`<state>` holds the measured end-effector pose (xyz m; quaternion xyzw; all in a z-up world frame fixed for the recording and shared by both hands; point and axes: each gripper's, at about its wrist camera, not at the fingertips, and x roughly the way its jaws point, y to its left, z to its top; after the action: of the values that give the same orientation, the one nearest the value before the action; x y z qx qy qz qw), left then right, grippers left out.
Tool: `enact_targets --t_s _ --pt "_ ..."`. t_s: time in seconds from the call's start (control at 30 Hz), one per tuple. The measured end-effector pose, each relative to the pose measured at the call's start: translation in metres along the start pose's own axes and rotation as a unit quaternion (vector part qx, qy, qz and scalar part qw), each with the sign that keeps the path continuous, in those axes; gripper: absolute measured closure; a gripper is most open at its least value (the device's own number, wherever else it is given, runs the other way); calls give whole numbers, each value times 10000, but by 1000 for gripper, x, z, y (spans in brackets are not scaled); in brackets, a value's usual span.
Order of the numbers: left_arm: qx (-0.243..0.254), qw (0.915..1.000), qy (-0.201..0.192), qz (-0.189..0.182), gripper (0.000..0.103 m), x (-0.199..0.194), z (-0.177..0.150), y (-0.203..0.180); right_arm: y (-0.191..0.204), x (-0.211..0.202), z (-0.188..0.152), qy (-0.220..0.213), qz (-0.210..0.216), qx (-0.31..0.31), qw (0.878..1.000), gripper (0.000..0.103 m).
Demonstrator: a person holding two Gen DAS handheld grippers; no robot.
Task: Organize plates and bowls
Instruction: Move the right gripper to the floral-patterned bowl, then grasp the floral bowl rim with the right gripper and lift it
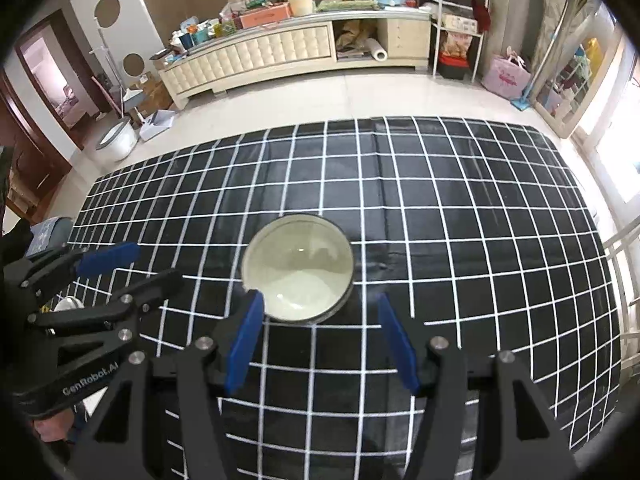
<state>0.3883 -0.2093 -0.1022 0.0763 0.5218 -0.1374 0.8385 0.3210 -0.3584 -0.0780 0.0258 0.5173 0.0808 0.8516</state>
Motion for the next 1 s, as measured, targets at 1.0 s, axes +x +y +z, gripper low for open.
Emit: enact_targets --t_s 1.0 --pt "384 9960 805 80 61 125 14 -27 -43 85 -5 660 264 316 9970 44"
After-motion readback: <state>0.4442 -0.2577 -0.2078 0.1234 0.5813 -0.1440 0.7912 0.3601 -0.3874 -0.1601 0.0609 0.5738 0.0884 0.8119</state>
